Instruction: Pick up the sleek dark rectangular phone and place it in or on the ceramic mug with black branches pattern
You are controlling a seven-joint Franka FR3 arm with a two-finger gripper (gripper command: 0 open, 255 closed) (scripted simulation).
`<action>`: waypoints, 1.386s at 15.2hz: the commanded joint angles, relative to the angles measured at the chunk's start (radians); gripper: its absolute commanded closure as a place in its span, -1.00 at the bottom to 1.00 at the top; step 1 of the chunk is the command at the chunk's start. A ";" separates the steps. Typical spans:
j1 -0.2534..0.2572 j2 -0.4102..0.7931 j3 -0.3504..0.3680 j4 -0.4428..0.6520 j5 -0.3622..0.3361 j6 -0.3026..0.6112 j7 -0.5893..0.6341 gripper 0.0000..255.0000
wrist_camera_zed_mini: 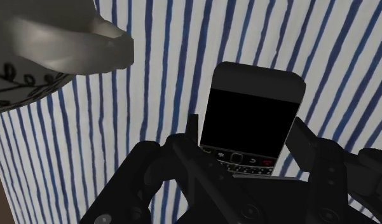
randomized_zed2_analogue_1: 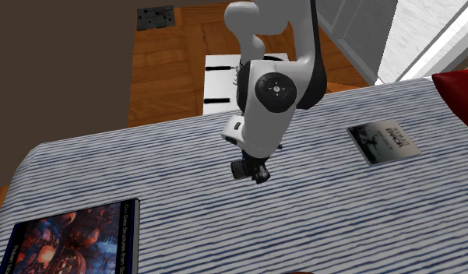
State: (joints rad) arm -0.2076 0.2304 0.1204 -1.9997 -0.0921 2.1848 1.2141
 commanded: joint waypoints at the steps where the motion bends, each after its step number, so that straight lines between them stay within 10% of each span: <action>1: -0.001 -0.011 0.001 0.012 0.003 -0.023 -0.003 1.00; 21: -0.003 -0.108 0.005 0.162 0.025 -0.269 -0.027 1.00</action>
State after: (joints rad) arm -0.2090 0.1237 0.1264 -1.8494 -0.0674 1.9293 1.1910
